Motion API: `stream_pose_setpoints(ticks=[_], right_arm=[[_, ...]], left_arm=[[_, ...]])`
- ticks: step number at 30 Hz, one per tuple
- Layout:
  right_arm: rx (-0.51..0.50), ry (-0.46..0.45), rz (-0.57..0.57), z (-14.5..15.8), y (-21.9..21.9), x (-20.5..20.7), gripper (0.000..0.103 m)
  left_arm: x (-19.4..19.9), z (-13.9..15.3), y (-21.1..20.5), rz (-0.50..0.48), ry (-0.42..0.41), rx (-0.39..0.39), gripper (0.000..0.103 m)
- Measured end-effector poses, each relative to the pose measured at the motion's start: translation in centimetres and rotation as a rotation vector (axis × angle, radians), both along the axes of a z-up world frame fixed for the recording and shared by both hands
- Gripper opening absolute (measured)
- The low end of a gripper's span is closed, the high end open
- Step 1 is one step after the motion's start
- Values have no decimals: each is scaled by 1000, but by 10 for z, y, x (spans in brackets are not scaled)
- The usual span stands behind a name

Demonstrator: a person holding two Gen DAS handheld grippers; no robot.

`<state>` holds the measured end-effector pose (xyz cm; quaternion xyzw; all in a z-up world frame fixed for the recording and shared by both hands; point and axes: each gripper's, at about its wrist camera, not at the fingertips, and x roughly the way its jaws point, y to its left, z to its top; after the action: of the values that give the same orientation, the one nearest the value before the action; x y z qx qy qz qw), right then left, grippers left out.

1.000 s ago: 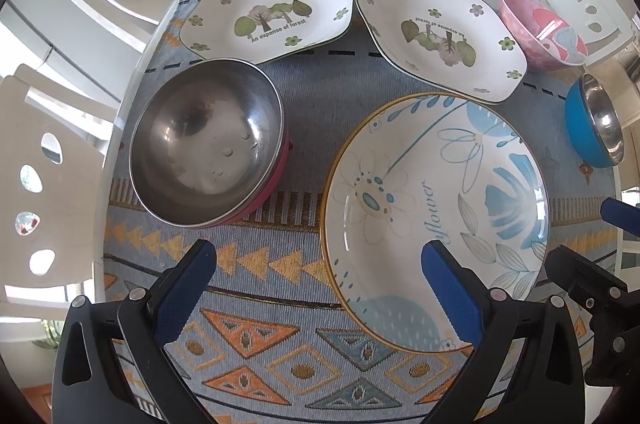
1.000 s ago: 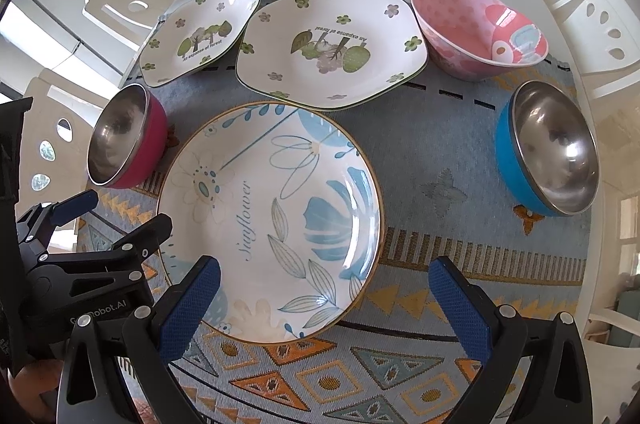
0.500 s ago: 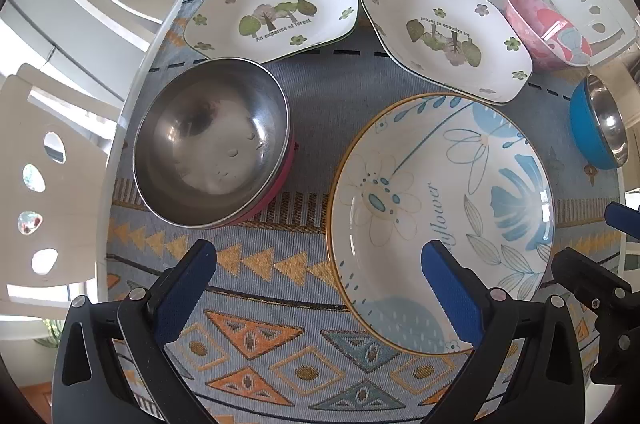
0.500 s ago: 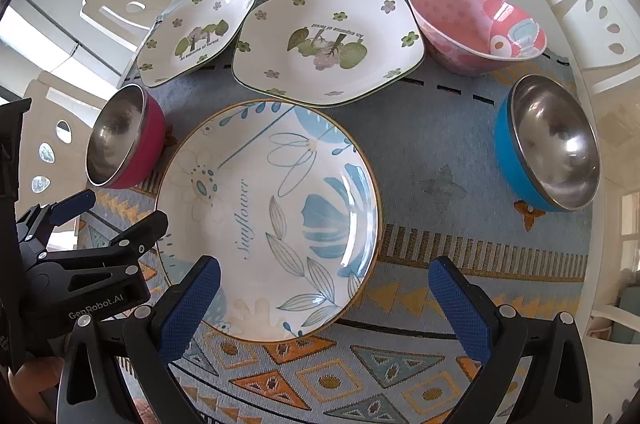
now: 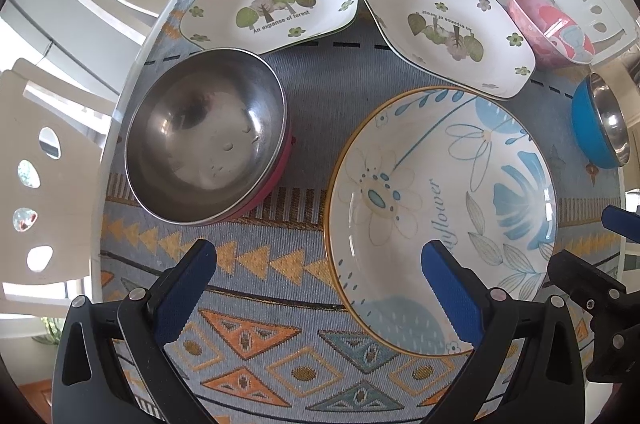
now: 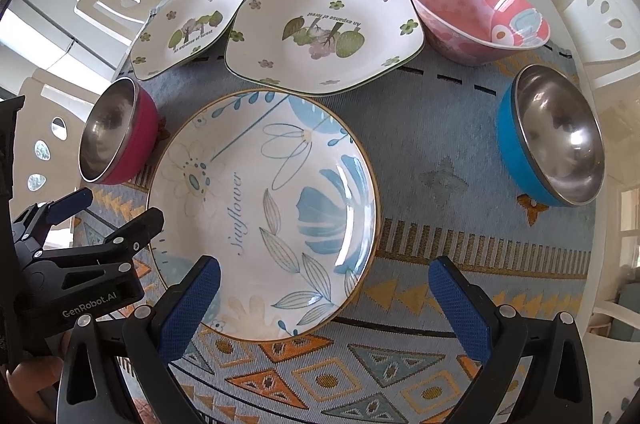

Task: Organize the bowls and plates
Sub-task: 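Move both tools to the Sunflower plate rim and close on it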

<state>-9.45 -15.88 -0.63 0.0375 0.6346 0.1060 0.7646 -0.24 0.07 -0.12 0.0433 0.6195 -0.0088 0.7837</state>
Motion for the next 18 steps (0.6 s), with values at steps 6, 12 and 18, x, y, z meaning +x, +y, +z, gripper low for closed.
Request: stream_pose_setpoints(ticks=[6, 12, 18], right_arm=[[0, 15, -6, -8, -1, 0, 103], [-5, 34, -9, -20, -2, 2, 103], [-43, 67, -16, -41, -3, 9, 103]], left_arm=[[-5, -12, 0, 8, 27, -5, 102], [-7, -22, -3, -1, 43, 0, 102], [-5, -35, -7, -14, 55, 24, 99]])
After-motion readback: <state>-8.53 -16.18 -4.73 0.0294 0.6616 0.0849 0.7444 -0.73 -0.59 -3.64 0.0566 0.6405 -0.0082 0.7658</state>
